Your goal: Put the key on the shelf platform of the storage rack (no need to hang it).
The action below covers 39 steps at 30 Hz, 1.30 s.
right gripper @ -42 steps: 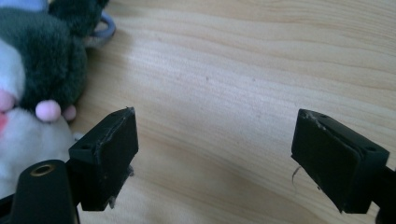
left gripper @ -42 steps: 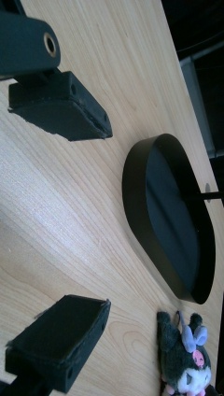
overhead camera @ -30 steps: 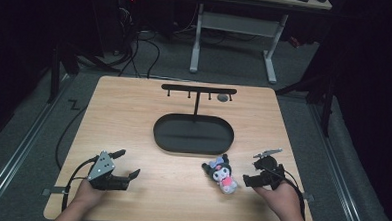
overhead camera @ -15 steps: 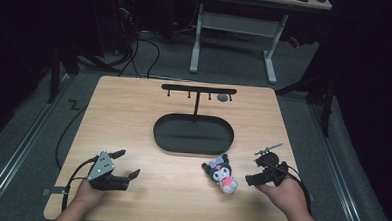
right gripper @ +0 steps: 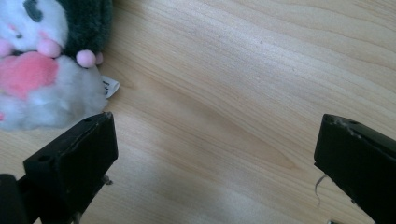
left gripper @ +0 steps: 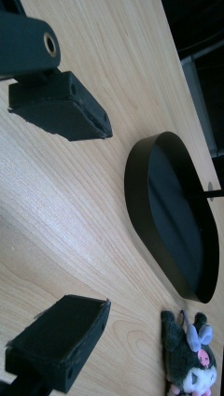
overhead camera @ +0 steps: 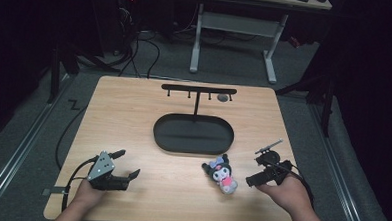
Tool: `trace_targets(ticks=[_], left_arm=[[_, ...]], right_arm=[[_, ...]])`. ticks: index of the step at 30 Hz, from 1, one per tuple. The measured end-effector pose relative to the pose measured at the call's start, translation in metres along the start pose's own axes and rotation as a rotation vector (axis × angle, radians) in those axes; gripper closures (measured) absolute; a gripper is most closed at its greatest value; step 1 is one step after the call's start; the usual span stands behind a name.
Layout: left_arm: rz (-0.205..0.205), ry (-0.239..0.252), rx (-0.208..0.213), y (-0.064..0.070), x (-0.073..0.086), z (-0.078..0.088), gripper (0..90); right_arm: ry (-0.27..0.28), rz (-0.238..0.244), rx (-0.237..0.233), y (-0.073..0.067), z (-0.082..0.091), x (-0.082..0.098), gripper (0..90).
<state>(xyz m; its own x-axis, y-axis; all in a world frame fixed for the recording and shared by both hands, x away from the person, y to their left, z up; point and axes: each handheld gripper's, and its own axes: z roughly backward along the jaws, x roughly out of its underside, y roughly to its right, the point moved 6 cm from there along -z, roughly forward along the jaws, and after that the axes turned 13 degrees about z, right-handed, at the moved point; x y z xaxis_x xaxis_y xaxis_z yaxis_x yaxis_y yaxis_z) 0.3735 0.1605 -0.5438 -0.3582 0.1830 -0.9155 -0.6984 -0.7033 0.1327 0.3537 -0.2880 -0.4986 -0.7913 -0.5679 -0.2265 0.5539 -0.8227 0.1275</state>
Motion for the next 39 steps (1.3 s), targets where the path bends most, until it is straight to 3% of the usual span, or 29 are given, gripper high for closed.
trace_targets(ticks=[7,12,19,29,33,39], left_arm=[[-0.001,0.002,0.001,0.0,0.0,0.0,15.4],[0.002,0.002,0.003,0.0,0.0,-0.001,15.4],[0.004,0.002,0.004,0.0,0.0,-0.001,15.4],[0.006,0.005,0.003,0.0,-0.001,0.001,15.4],[0.01,0.006,0.0,-0.001,-0.001,0.001,15.4],[0.005,0.005,-0.001,0.0,0.0,0.0,15.4]], right_arm=[[-0.017,0.012,-0.015,-0.007,0.009,-0.005,0.0],[0.034,0.021,-0.03,-0.018,0.011,-0.013,0.0],[0.061,0.048,-0.049,-0.037,0.012,-0.02,0.0],[0.066,0.075,-0.072,-0.056,0.001,-0.028,0.0],[0.103,0.069,-0.076,-0.063,-0.002,-0.031,0.0],[0.115,0.074,-0.089,-0.072,-0.008,-0.032,0.7]])
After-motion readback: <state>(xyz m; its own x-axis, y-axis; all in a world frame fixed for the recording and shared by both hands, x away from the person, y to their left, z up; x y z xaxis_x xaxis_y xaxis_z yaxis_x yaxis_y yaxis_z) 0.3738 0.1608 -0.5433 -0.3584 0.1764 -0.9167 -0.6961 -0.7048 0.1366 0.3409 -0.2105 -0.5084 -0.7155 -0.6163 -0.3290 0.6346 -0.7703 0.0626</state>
